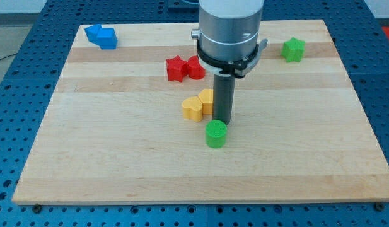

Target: Move green circle towards green star

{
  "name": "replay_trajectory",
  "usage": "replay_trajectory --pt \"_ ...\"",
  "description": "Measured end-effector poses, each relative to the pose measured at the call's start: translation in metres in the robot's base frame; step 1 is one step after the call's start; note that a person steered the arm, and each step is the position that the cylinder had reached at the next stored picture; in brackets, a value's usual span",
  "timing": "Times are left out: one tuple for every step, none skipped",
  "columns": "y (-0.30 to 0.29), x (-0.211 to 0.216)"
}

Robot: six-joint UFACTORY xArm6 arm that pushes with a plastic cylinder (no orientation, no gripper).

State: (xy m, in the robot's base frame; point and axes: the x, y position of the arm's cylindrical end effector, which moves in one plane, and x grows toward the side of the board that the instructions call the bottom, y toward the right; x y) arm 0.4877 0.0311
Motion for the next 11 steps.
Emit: replay_trajectory --pt "-0.031 0.013" --pt "-0.069 0.025" --pt "-0.090 0.063" --pt "-0.051 0.060" --pt "-0.008 0.030" --pt "0.035 0.001" --pt "0.052 0.003" --pt "0.046 0.043" --pt "0.064 0.016" --pt "0.077 -0.015" --pt "0.099 -0.045"
